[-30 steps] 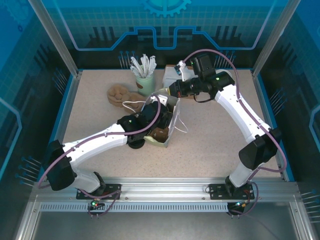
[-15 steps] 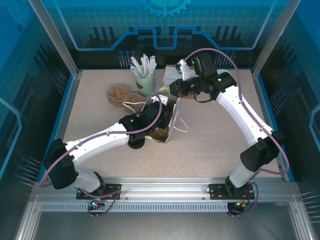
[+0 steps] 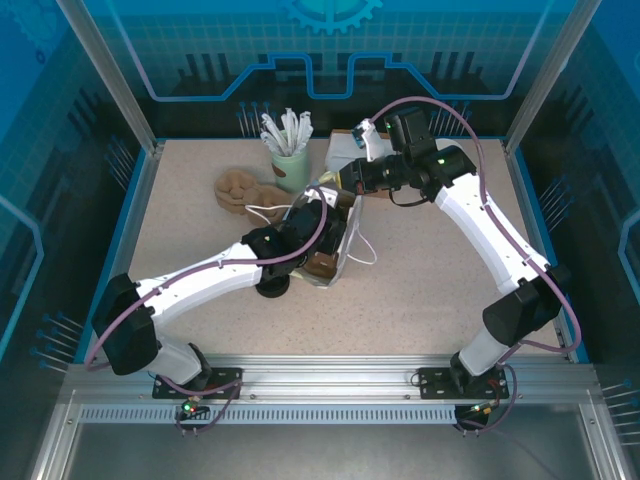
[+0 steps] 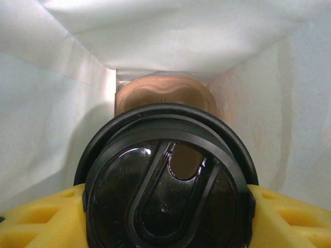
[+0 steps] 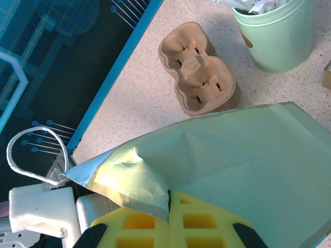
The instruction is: Pack the takeout coffee
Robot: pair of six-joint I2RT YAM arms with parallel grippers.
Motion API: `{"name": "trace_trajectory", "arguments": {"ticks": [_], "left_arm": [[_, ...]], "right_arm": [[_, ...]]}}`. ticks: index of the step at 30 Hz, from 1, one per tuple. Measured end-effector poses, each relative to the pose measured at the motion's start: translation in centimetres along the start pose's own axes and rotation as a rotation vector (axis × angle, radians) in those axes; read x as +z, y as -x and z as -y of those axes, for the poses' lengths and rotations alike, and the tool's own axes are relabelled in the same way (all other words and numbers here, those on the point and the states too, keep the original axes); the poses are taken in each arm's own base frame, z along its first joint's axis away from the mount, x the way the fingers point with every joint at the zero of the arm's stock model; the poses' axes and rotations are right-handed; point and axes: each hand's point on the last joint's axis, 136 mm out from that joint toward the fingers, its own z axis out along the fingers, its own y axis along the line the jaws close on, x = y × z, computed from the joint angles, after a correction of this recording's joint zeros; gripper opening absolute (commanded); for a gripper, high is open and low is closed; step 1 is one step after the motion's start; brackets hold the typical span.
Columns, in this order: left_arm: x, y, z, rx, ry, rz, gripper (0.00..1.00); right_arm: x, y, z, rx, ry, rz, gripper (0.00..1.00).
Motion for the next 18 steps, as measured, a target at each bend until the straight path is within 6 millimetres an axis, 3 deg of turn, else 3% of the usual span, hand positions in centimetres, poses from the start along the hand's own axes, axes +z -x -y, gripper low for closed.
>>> {"name": "trace_trajectory", "arguments": {"ticks": [8,18], "left_arm": [[0.3,1.0,-0.5,-0.018,0.005,0.029,0.63],[1.2,0.7,-0.6,-0.018,0.017,0.021,0.63]], "right_arm": [[0.1,-0.2,-0.3,0.026,0.020,-0.011,0.00],[0.6,-0.1,0.3,0.041,0.010,-0.017,0.00]]}}
